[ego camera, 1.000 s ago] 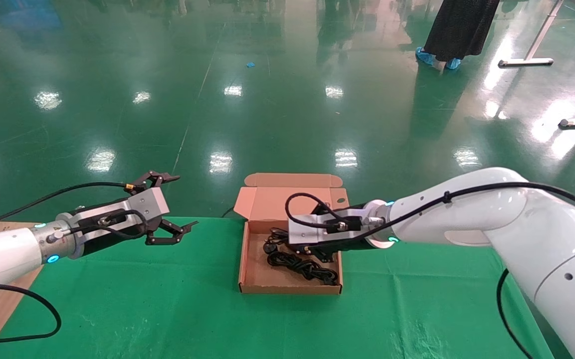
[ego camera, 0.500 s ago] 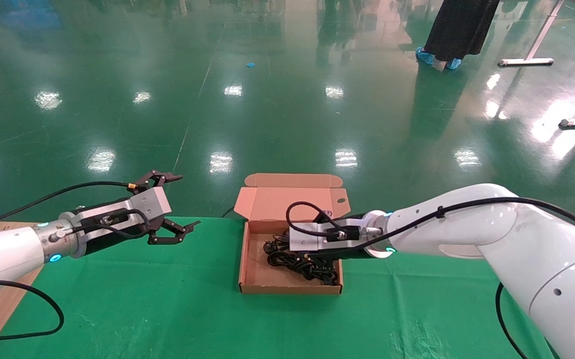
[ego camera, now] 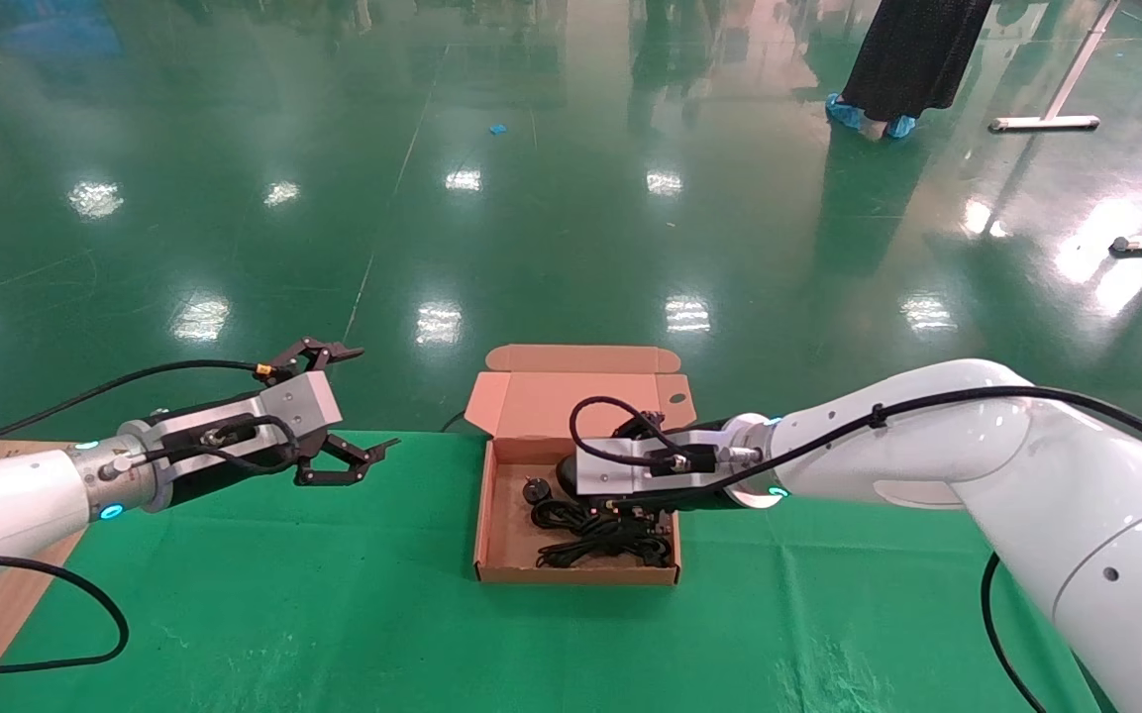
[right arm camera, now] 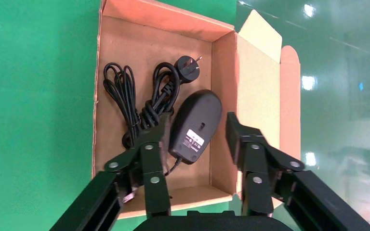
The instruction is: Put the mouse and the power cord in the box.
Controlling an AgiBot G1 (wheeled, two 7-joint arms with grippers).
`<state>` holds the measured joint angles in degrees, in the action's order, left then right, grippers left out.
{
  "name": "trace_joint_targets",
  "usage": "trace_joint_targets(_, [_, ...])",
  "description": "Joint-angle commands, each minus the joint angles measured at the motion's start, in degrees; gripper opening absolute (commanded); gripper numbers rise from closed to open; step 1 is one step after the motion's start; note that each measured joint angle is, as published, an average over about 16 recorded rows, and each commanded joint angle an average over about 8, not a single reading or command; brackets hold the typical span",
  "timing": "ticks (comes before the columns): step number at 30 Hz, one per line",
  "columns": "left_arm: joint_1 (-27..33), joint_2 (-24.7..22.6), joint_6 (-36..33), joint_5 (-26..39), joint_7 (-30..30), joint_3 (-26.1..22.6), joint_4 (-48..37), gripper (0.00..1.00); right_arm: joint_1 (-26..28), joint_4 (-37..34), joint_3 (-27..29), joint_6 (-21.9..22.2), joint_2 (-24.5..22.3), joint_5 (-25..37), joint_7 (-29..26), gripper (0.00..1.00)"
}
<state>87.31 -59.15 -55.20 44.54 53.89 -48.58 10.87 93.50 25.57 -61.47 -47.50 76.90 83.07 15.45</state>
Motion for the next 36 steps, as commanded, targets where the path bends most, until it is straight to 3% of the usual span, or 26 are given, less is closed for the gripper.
trace_joint_targets(1, [-0.13,0.12,-0.12,-0.01,-0.33,0.16,0.34,1.00,-0.19,0.29,0.33,-0.27,-0.27,-0.24,-0.14,1.00])
trace_joint_targets(36, [-15.56,14.58,-18.42,-1.61,-39.07,19.67,37.91,1.00,-19.40,29.16,27.62,-23.21,-25.44,-25.03,-15.91,1.00])
